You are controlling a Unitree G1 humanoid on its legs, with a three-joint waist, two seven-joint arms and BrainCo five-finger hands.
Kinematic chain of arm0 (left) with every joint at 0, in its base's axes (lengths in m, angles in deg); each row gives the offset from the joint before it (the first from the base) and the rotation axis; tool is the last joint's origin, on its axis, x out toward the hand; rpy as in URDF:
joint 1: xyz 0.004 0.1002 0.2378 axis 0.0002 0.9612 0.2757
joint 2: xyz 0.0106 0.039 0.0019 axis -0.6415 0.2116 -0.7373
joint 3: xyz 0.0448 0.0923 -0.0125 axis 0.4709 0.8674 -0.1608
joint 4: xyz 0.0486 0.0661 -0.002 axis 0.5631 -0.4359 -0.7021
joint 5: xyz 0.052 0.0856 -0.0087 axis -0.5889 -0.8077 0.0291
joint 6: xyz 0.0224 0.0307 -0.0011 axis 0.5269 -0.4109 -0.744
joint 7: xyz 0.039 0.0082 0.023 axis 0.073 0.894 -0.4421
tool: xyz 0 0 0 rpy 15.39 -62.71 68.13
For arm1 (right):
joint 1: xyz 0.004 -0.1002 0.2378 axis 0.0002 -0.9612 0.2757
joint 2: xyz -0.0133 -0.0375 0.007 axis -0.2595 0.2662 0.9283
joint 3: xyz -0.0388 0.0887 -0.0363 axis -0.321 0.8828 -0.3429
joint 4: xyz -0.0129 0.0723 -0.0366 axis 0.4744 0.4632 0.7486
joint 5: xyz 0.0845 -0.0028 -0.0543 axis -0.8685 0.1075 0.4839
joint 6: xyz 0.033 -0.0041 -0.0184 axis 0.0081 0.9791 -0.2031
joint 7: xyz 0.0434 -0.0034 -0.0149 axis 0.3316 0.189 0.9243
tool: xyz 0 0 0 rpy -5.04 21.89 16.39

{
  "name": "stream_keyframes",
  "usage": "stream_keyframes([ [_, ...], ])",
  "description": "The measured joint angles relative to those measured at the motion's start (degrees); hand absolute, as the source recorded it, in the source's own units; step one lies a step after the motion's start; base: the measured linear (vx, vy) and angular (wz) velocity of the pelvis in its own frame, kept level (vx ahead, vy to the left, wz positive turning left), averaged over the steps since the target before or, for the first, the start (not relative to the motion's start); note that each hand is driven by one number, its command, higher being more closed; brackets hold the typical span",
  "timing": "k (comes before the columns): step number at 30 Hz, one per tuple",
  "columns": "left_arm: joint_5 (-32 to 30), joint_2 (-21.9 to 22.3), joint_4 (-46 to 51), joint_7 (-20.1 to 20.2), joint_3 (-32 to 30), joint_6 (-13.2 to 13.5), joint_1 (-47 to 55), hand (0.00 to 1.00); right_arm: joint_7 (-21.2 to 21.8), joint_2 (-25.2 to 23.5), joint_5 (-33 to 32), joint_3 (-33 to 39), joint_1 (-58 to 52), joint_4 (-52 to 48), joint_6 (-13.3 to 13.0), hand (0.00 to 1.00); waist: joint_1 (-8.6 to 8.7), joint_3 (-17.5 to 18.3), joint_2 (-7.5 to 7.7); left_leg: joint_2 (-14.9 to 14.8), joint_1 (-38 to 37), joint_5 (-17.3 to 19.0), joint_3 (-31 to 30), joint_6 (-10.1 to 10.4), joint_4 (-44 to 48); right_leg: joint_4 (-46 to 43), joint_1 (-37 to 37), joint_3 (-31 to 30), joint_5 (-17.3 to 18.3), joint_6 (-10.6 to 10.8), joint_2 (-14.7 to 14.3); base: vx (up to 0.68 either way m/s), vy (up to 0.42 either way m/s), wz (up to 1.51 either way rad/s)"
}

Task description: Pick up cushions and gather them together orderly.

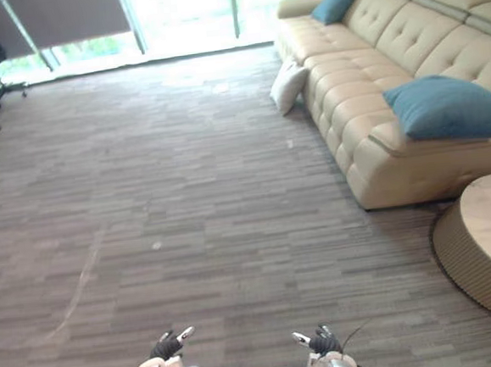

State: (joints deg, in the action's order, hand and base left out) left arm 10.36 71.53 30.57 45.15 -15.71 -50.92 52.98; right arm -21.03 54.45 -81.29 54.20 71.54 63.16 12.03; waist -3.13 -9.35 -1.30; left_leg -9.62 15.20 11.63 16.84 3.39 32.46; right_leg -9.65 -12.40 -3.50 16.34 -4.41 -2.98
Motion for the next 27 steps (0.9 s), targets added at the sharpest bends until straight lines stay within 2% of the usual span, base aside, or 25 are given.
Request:
stream_keyframes([
  [2,0.01,0.0,0.68,-0.07,-0.02,0.22,0.13,0.0,-0.01,-0.3,0.05,-0.06,-0.01,-0.01,-0.02,0.0,-0.42,0.64,0.5,2.14,1.9,-2.88,-0.34,0.88,-11.79,3.12,-3.91,-1.64,1.75,1.18,1.47,0.68,0.201,-0.51],
  [4,0.04,-0.18,1.11,-0.1,0.12,0.39,0.48,0.0,0.01,-0.49,0.12,-0.18,-0.17,0.28,-0.01,0.0,-1.04,1.84,1.71,4.69,2.83,-11.0,0.11,-1.41,-15.04,3.64,-5.9,-3.63,2.92,2.84,3.86,0.9,0.317,-0.51],
  [5,0.02,-1.01,0.69,-0.14,0.17,0.39,0.47,0.0,0.03,-1.66,0.14,-0.06,-0.47,0.7,-0.07,0.0,-0.82,4.32,3.88,7.38,2.03,-12.19,1.45,-4.72,-15.33,0.33,-4.5,-4.73,3.24,4.53,7.15,0.82,0.299,-0.29],
  [6,0.02,-1.13,0.15,-0.13,-0.02,0.12,0.33,0.0,0.16,-2.04,0.18,1.05,-0.82,1.08,-0.05,0.0,-0.33,4.29,4.68,7.7,1.14,-9.68,1.95,-6.54,-13.15,-5.13,-2.89,-5.63,0.59,8.11,7.9,0.81,0.301,-0.19],
  [7,0.02,-1.47,0.13,-0.15,-0.1,0.15,0.11,0.0,0.14,-2.63,0.18,0.96,-0.98,1.13,-0.01,0.0,-0.5,3.93,5.24,7.47,0.58,-9.04,2.33,-7.22,-11.13,-7.94,-2.64,-6.22,-1.48,8.42,7.92,0.77,0.291,-0.26],
  [8,-0.02,-2.6,0.14,-0.11,-0.31,0.23,-0.15,0.0,0.42,-3.82,0.26,-0.14,-0.97,1.47,0.2,0.0,-1.65,2.8,5.43,7.19,0.12,-5.99,4.56,-6.35,-4.28,-18.28,-0.92,-6.94,-8.22,8.28,6.76,0.6,0.306,-0.38],
  [9,-0.02,-2.23,-0.13,-0.12,-0.19,0.22,0.02,0.0,0.64,-2.71,0.4,-0.29,-2.58,1.19,-0.06,0.0,-1.28,3.42,5.3,7.85,-4.73,-6.66,4.62,-7.03,-10.34,-31.13,4.17,-6.95,-13.7,10.71,6.45,0.54,0.296,-0.56],
  [10,-0.03,-2.14,-0.32,-0.25,0.02,0.25,0.04,0.0,0.7,-2.41,0.58,-0.35,-2.73,0.99,-0.27,0.0,-1.54,3.55,4.91,8.19,-8.09,-2.95,4.53,-6.36,-11.95,-38.8,7.43,-5.97,-14.32,10.93,6.27,0.5,0.272,-0.39],
  [11,-0.03,-2.47,-2.78,-0.24,0.71,-0.18,-0.47,0.0,0.69,-2.28,0.73,-0.43,-2.89,-0.21,-0.65,0.0,-0.61,3.4,5.94,11.18,-13.56,1.15,3.93,-6.1,-14.74,-50.8,14.15,-4.93,-11.12,9.91,7.42,0.46,0.165,-0.15],
  [12,-0.03,-2.35,-3.66,-0.21,1.1,-0.4,-0.9,0.0,0.66,-2.15,0.72,-0.31,-2.97,-0.93,-0.66,0.0,0.05,3.25,5.97,11.55,-14.91,2.01,3.71,-6.45,-15.25,-52.91,16.57,-4.27,-9.44,9.27,7.54,0.59,0.166,-0.02],
  [13,-0.05,-1.51,-4.95,-0.2,2.41,-0.9,-2.18,0.0,0.66,-1.66,0.69,0.38,-3.05,-3.1,-0.85,0.0,0.63,2.37,4.57,11.4,-18.75,3.96,3.7,-6.5,-17.14,-55.01,23.27,-0.88,-5.79,8.06,7.23,0.65,0.185,-0.1],
  [14,-0.05,-0.67,-5.04,-0.2,2.57,-1.04,-2.35,0.0,0.72,-1.37,0.66,1.2,-3.13,-4.42,-1.28,0.0,0.92,1.7,3.42,11.12,-22.61,5.07,3.2,-6.21,-19.85,-53.84,28.74,2.87,-3.08,7.45,6.41,0.65,0.179,-0.11],
  [15,-0.05,-0.49,-5.11,-0.2,2.57,-1.05,-2.34,0.0,0.72,-1.36,0.63,1.61,-3.22,-4.95,-1.42,0.0,1.19,1.62,3.29,11.1,-23.92,5.45,2.82,-6.36,-20.77,-52.76,30.46,4.2,-2.34,7.42,6.19,0.66,0.146,0.3],
  [16,-0.05,-0.12,-5.7,-0.18,2.64,-1.1,-2.52,0.0,0.72,-1.36,0.63,2.9,-3.18,-5.35,-1.83,0.0,2.52,1.4,3.2,10.87,-27.59,6.5,0.91,-6.76,-23.44,-46.57,34.15,8.25,-1.35,7.05,5.77,0.62,0.041,0.73],
  [17,-0.06,0.23,-6.28,-0.18,2.83,-1.17,-2.72,0.0,0.69,-0.75,0.62,4.12,-3.24,-4.84,-1.82,0.0,3.57,1.12,2.84,10.4,-31.97,7.17,-0.79,-7.8,-25.75,-37.83,35.5,11.05,-1.52,6.24,5.42,0.65,0.004,0.82],
  [18,-0.08,0.18,-6.42,-0.15,3.06,-1.19,-2.75,0.0,0.67,-0.46,0.63,4.44,-3.37,-4.5,-1.75,0.0,3.76,1.07,2.73,10.14,-33.01,7.18,-1.44,-7.82,-26.48,-34.35,35.65,11.74,-2.05,6.21,5.02,0.72,-0.057,0.95],
  [19,-0.08,0.08,-6.42,-0.09,3.59,-1.07,-2.75,0.0,0.71,-0.18,0.01,4.9,-3.97,-3.92,-1.79,0.0,3.85,1.39,3.28,10.38,-35.57,7.13,-4.26,-7.76,-27.05,-22.56,36.1,11.76,-5.62,6.33,4.46,0.6,-0.092,0.78],
  [20,-0.12,0.02,-6.51,-0.14,4.09,-1.03,-2.61,0.0,0.69,0.01,-0.09,4.92,-4.1,-3.8,-1.82,0.0,3.87,1.33,3.46,10.65,-36.88,7.18,-6.52,-7.73,-26.65,-18.65,36.44,11.22,-10.4,4.07,4.2,0.98,-0.173,0.84],
  [21,-0.14,0.06,-7.54,0.25,4.47,-1.35,-2.19,0.0,0.62,1.13,0.14,5.13,-3.28,-2.93,-1.57,0.0,4.12,2.27,1.08,8.41,-37.71,6.65,-9.82,-6.95,-23.75,-20.37,35.23,11.57,-12.09,-1.03,3.05,0.85,-0.151,0.43],
  [22,-0.14,0.06,-7.46,0.17,3.75,-1.4,-2.19,0.0,0.62,1.15,0.17,5.05,-2.65,-2.85,-1.43,0.0,3.67,2.49,0.46,7.95,-36.41,4.9,-10.39,-4.09,-20.29,-22.19,35.08,11.88,-10.06,-2.03,3.32,1.0,-0.176,0.42],
  [23,-0.27,0.27,-7.46,-0.05,3.08,-1.43,-2.31,0.0,0.63,1.27,0.3,4.66,-2.09,-2.62,-1.2,0.0,3.53,1.83,-0.27,8.21,-32.86,0.66,-12.23,-0.56,-10.47,-24.01,33.28,12.24,-7.92,-2.62,3.88,0.78,-0.147,0.36],
  [24,-0.27,0.26,-7.42,0.09,2.64,-1.49,-2.27,0.0,0.69,1.83,0.18,4.43,-2.01,-2.67,-1.13,0.0,3.6,1.3,-1.15,7.76,-28.0,-5.71,-13.62,3.35,1.16,-22.15,29.55,12.14,-6.47,-2.5,3.59,0.78,-0.147,0.35],
  [25,-0.28,0.23,-7.39,0.08,2.28,-1.52,-2.04,0.0,0.59,2.02,0.17,4.18,-1.86,-2.63,-1.09,0.0,3.36,0.97,-1.18,7.2,-25.41,-9.19,-14.44,6.04,7.29,-20.3,27.42,11.92,-5.91,-2.38,3.5,0.76,-0.093,0.07],
  [26,-0.13,0.15,-6.3,-0.06,0.53,-1.58,-1.62,0.0,0.44,2.52,0.1,3.56,-1.17,-2.31,-0.84,0.0,3.01,0.18,-2.83,4.35,-17.68,-10.19,-14.01,6.56,24.39,-14.89,19.87,11.67,-5.33,-2.77,1.5,0.69,-0.035,-0.29],
  [27,-0.04,-0.29,-4.83,-0.04,-0.38,-1.43,-1.04,0.0,0.13,2.04,0.03,2.46,-0.55,-1.69,-0.79,0.0,2.11,-0.64,-2.47,2.69,-12.84,-7.63,-12.25,2.8,32.23,-11.16,13.9,10.78,-5.03,-3.25,0.75,0.63,-0.028,-0.42],
])
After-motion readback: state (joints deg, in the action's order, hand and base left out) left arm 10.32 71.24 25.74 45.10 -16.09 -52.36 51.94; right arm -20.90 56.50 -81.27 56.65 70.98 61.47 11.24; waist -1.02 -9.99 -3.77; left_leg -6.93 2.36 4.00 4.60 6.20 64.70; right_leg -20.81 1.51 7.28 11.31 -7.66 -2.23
